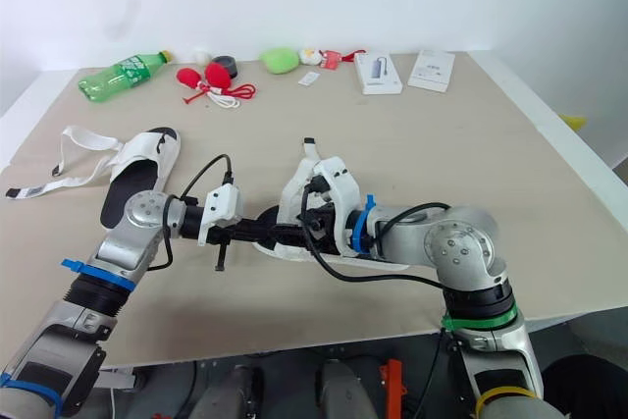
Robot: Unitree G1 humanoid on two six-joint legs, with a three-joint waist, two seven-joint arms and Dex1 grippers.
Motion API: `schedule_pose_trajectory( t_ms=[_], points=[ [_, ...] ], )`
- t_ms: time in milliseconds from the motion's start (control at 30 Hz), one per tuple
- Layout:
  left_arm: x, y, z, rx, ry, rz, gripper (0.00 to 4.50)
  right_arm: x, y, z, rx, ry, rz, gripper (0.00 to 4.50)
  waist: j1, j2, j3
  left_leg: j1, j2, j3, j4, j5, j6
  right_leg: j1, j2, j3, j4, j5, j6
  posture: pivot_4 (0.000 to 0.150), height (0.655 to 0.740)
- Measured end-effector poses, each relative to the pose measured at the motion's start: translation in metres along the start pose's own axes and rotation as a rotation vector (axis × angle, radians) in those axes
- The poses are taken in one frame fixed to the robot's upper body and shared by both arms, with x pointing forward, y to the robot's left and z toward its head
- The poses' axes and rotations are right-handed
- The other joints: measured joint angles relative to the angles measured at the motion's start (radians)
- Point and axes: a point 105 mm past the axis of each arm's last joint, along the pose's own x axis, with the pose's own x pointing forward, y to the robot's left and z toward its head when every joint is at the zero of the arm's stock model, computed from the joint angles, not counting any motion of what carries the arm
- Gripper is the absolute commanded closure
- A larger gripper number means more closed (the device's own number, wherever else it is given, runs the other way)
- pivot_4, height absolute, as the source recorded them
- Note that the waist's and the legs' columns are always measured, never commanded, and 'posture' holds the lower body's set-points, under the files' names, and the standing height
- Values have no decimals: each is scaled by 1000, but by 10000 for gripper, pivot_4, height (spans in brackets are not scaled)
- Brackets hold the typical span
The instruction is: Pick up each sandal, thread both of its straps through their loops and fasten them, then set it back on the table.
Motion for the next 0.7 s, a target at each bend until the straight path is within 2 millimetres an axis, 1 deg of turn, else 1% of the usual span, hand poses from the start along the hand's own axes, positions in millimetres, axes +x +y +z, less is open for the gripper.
schedule_pose_trajectory(
  t_ms=[33,67,100,133,167,333,433,600,700],
  points=[
    [0,0,0,0,0,1,45000,1,0,1,-2,-1,-1,26029,-1,0,0,0,0,0,0,0,0,0,0,0,0,0,0,1500,7400],
    [0,0,0,0,0,1,45000,2,0,1,-4,-2,-4,29544,-2,0,0,0,0,0,0,0,0,0,0,0,0,0,0,1500,7400],
    [0,0,0,-1,0,2,45000,3,0,1,-8,2,-12,35755,-3,0,0,0,0,1,0,0,0,0,0,1,0,0,1,1500,7400],
    [0,0,0,-1,0,2,45000,3,-1,0,-8,5,-18,40418,-4,0,0,0,0,1,0,0,0,0,0,1,0,0,1,1500,7400],
    [0,0,0,-2,0,3,45000,4,-3,0,-5,7,-24,44032,-6,0,0,0,0,1,0,0,0,0,0,1,0,0,1,1500,7400],
    [0,0,-1,-4,2,5,45000,6,-9,1,9,11,-37,44032,-6,0,0,0,0,1,0,0,0,0,0,1,0,0,1,1500,7400],
    [0,1,0,-1,0,8,45000,3,-13,4,43,19,-21,44032,-7,0,0,0,0,2,0,0,0,0,0,1,0,1,1,1500,7400],
    [1,0,1,2,-2,7,45000,-21,-22,21,140,38,54,44032,-7,0,0,0,0,3,0,0,0,-1,0,3,-1,1,2,1500,7400],
    [2,0,2,2,-6,5,45000,-38,-26,22,179,87,97,44032,-5,0,0,0,0,3,-1,0,1,-1,0,2,-2,1,1,1500,7400]
  ],
)
